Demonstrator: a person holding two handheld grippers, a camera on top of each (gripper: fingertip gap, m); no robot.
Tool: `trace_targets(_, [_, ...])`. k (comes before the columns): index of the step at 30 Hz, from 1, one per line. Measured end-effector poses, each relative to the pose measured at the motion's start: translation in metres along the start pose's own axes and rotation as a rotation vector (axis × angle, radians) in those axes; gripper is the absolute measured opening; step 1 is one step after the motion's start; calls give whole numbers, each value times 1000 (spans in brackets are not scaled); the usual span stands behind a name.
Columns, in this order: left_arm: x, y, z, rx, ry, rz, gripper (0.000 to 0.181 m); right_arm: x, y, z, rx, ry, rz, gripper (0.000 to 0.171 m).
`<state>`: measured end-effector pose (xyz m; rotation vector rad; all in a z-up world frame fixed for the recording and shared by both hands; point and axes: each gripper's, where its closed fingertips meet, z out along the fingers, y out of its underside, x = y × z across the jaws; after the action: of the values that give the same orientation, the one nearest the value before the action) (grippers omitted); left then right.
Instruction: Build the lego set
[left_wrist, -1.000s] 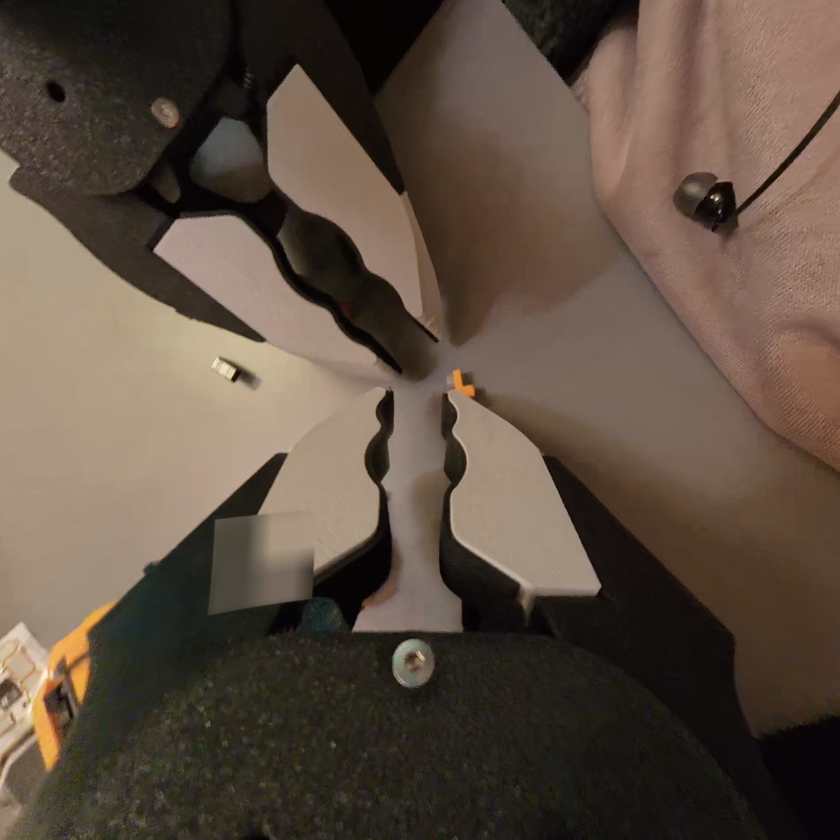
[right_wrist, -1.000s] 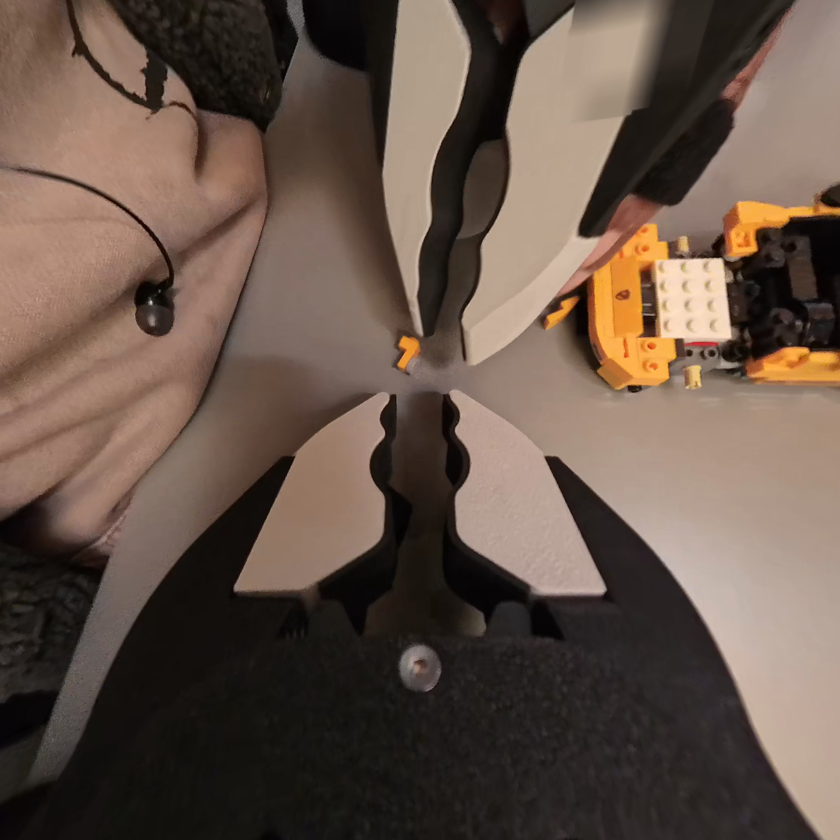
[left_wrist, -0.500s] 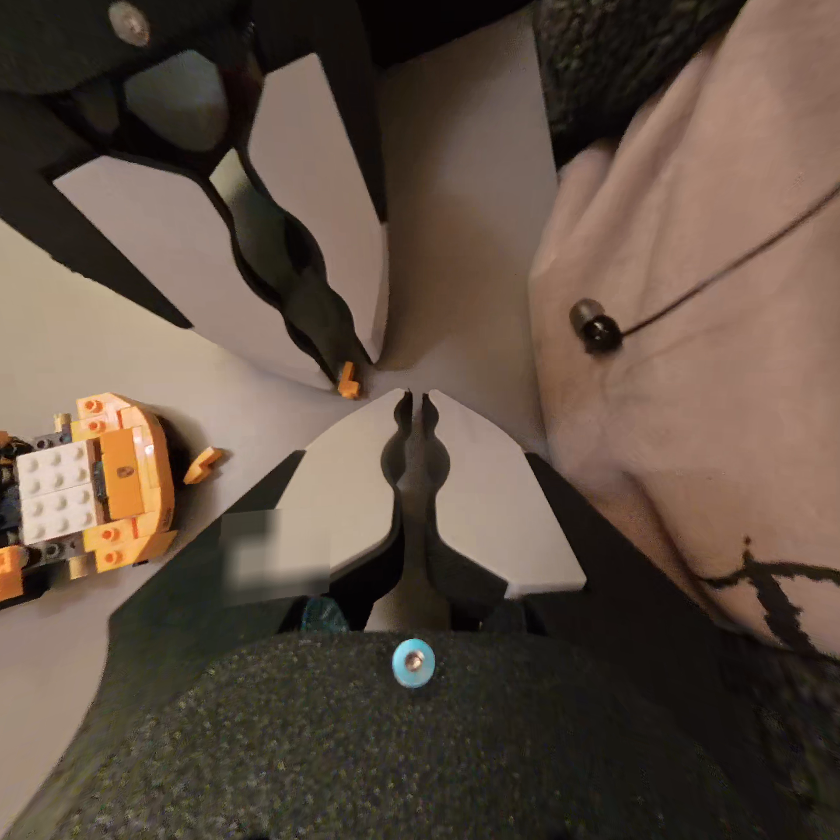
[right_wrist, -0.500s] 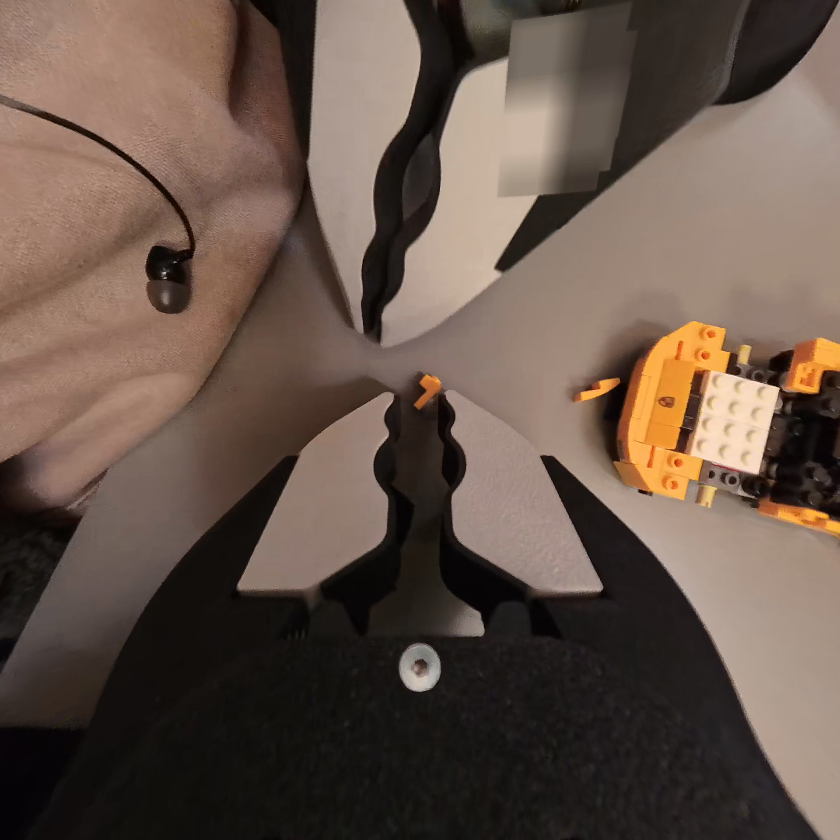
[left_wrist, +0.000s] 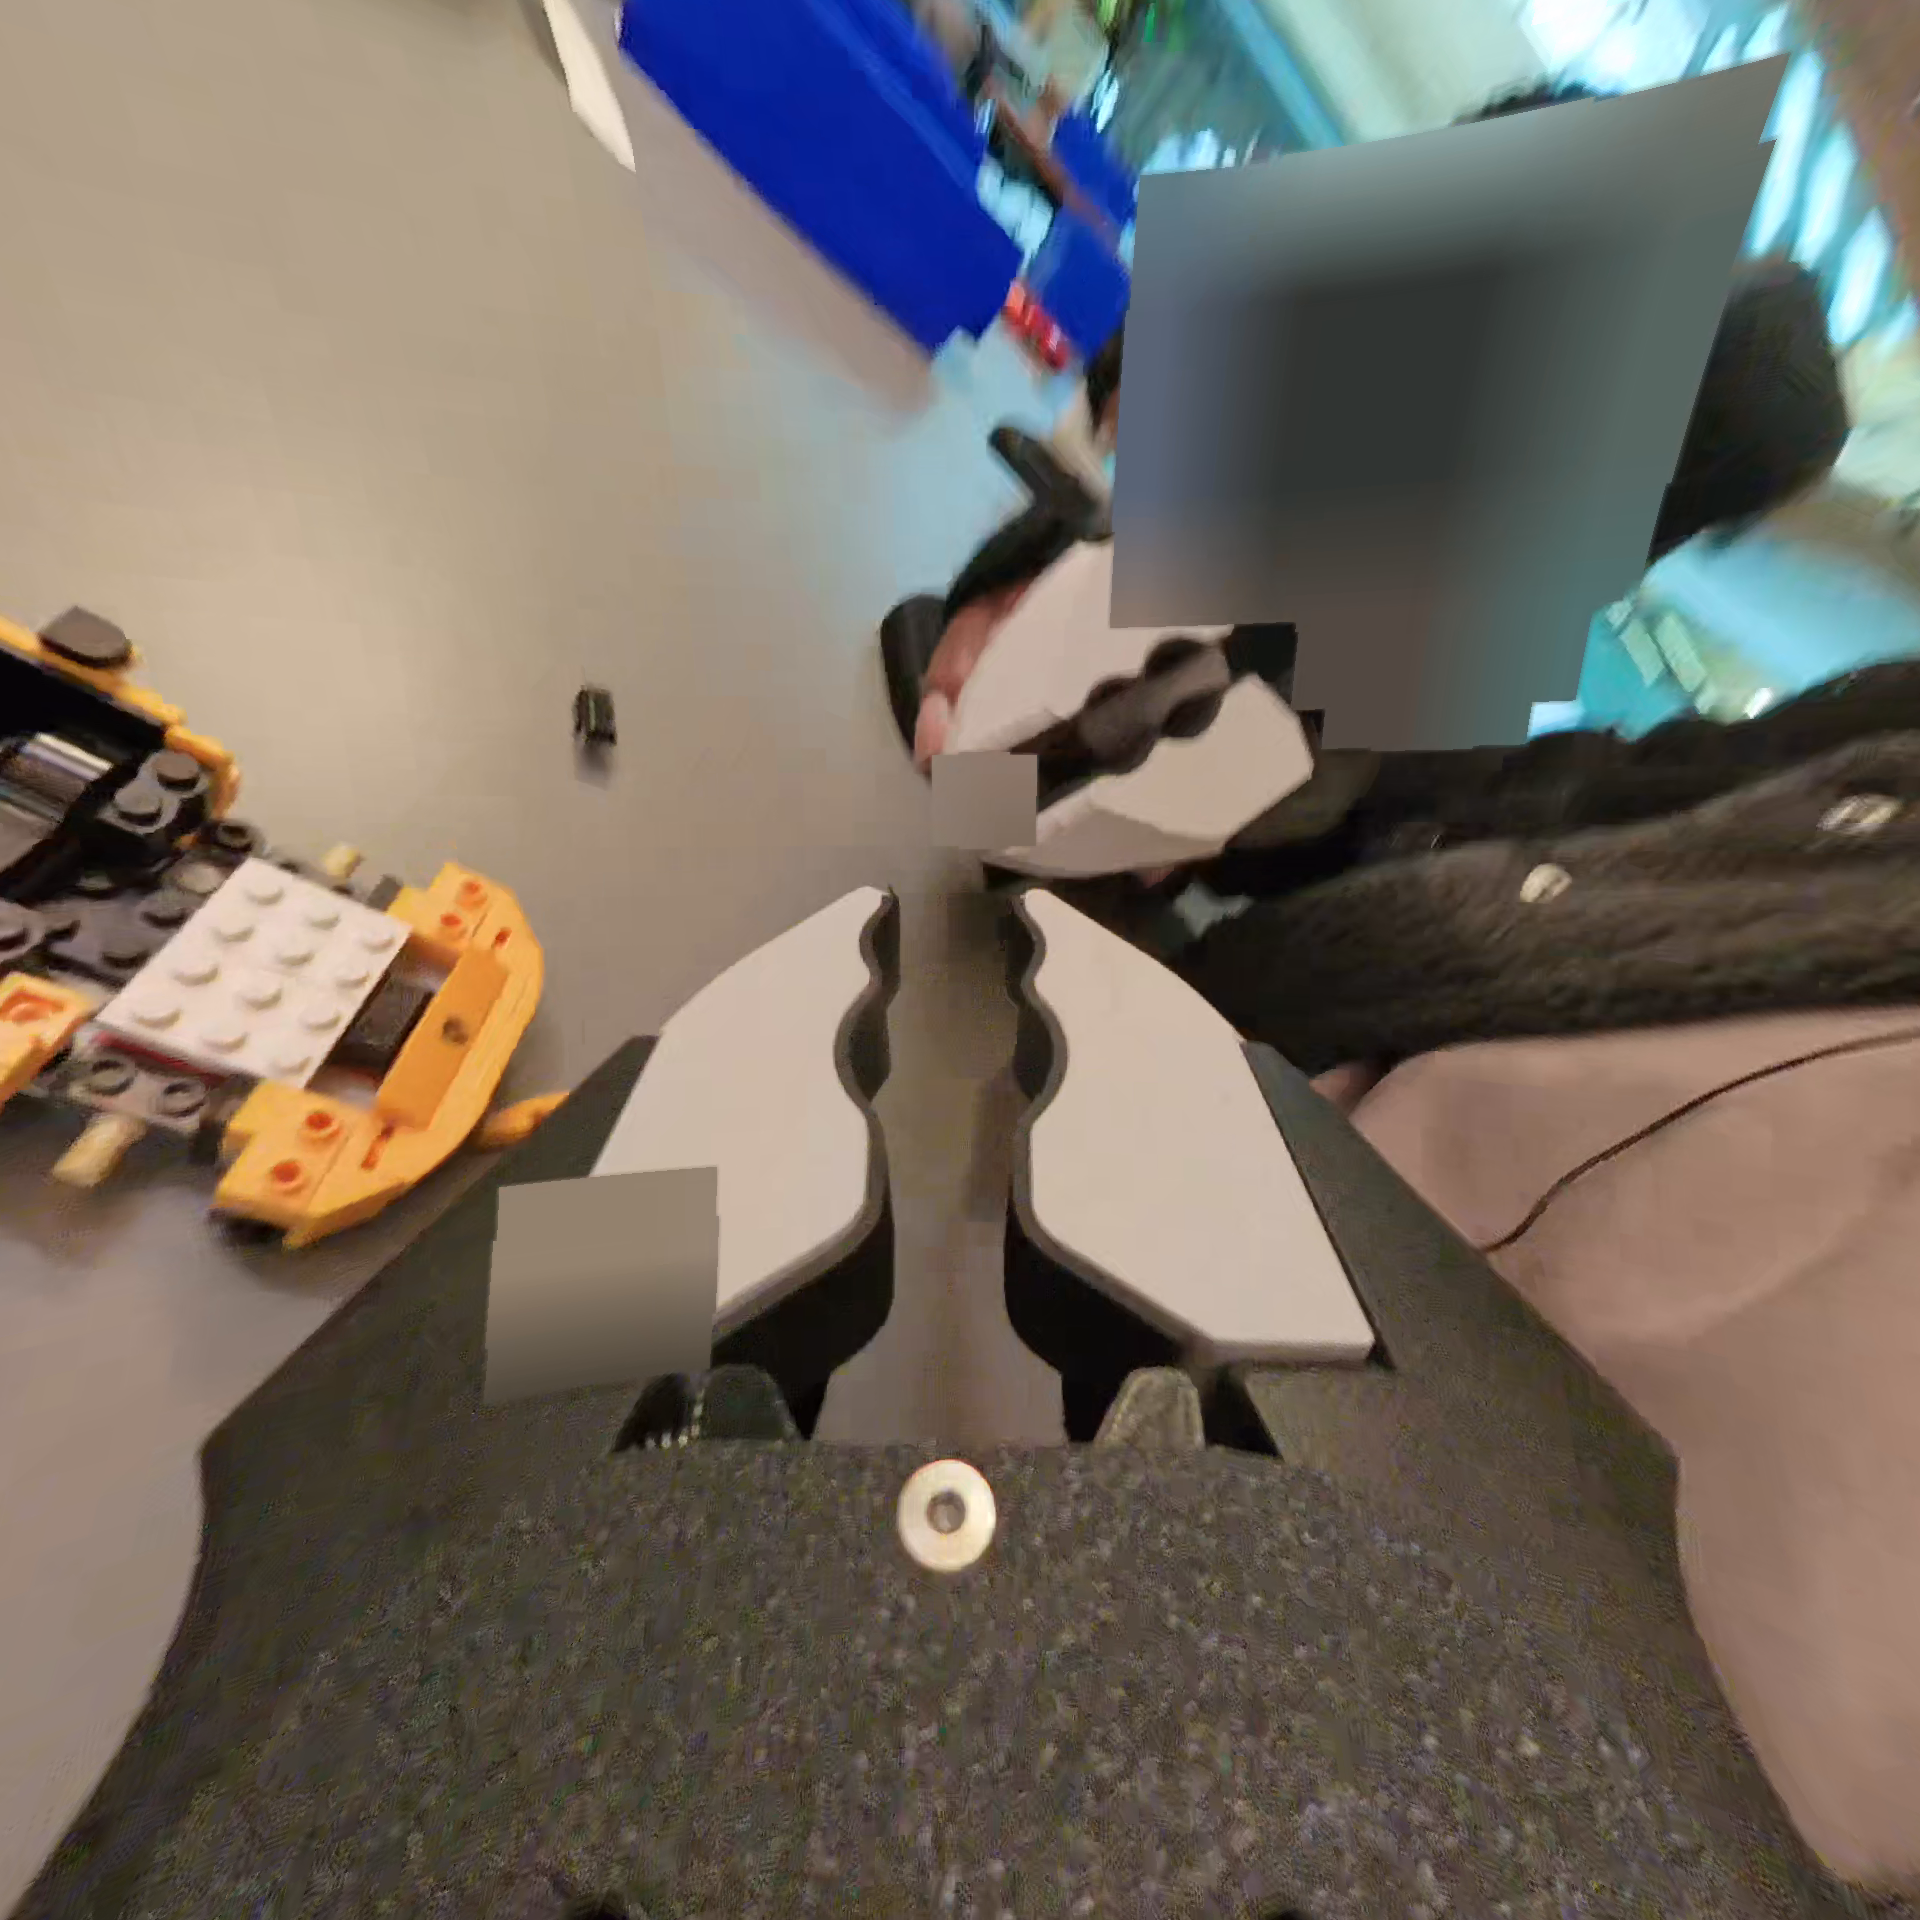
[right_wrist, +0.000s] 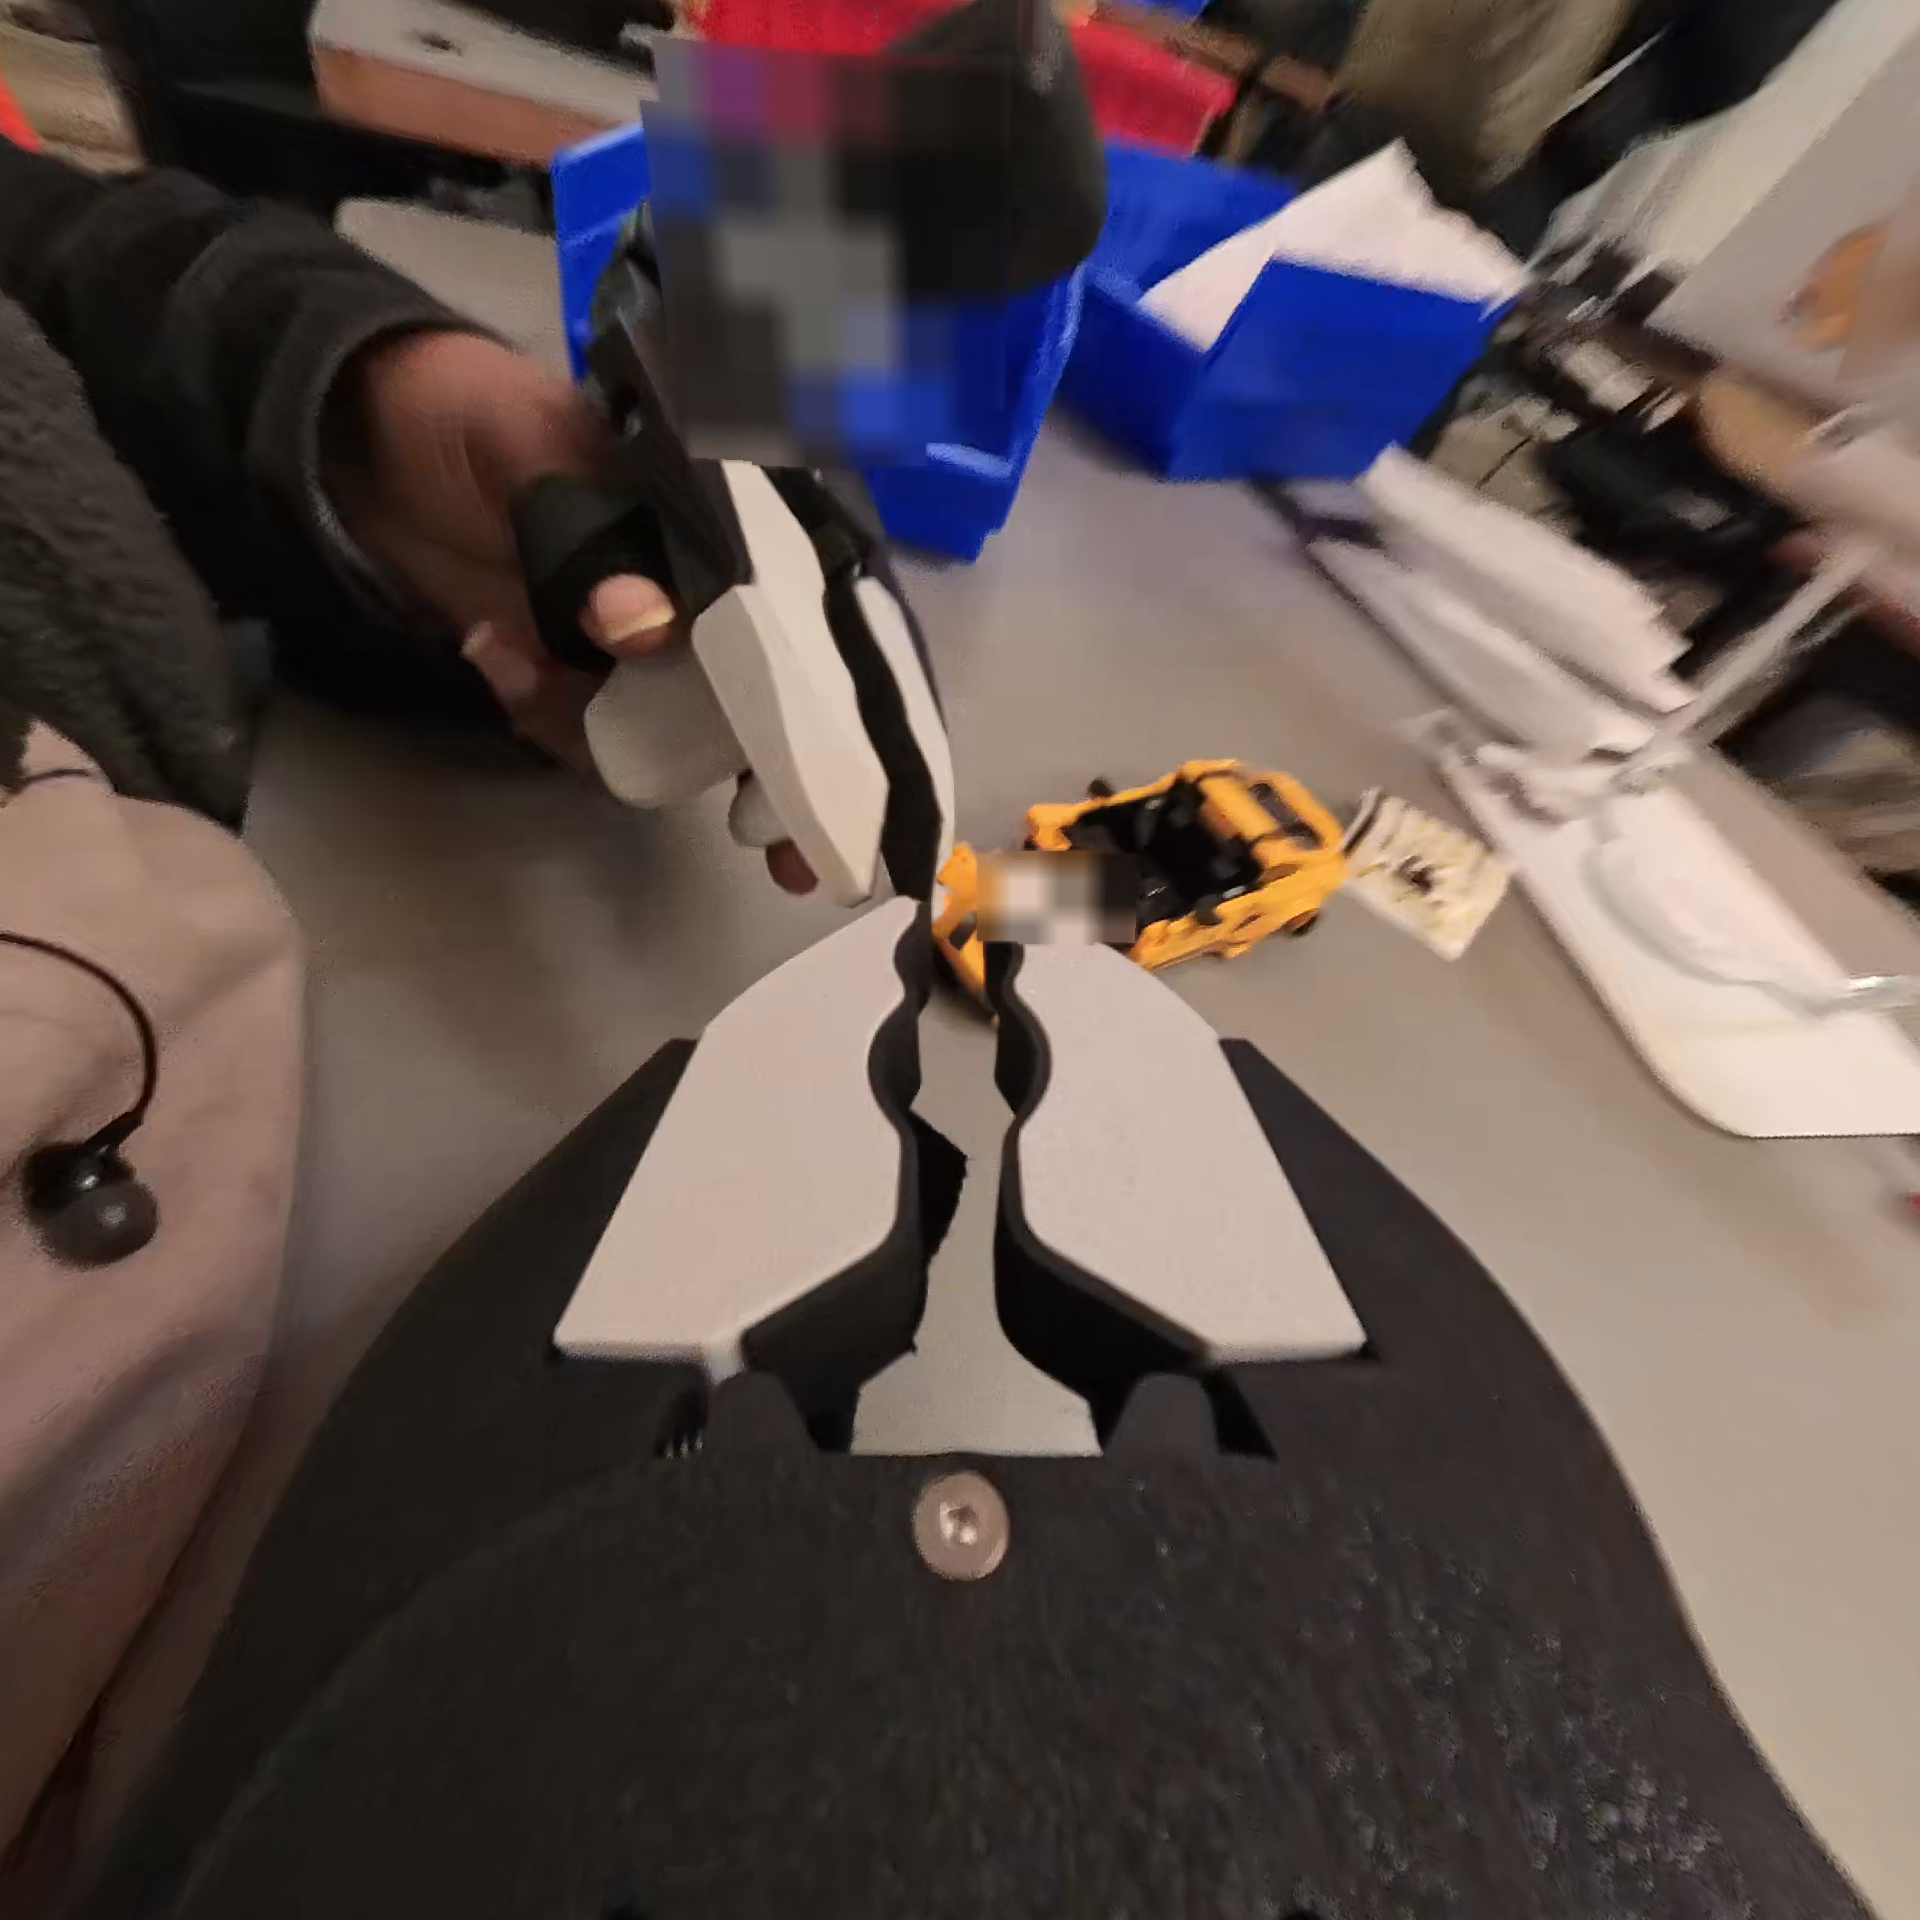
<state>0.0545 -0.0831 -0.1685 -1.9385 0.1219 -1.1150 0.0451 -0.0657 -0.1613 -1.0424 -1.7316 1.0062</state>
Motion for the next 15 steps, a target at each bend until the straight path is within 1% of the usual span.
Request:
trace_targets(3, [8,-19,2,143,43,-75,21,4,-14,-7,49,145,-122,9])
trace_targets(6, [14,-26,5,204,44,-56,21,6,-18,-9,29,256,-258,9])
trace_targets(9, [18,-28,6,228,25,-15,15,7,-19,-8,17,306,-291,9])
trace_targets(12, [23,-29,8,234,37,13,18,8,-17,-6,-3,351,-329,9])
trace_targets(13, [21,-29,9,238,20,24,17,7,-17,-6,-2,350,-335,9])
trace_targets(15, [19,-31,8,249,-1,44,7,5,-20,-6,5,352,-342,9])
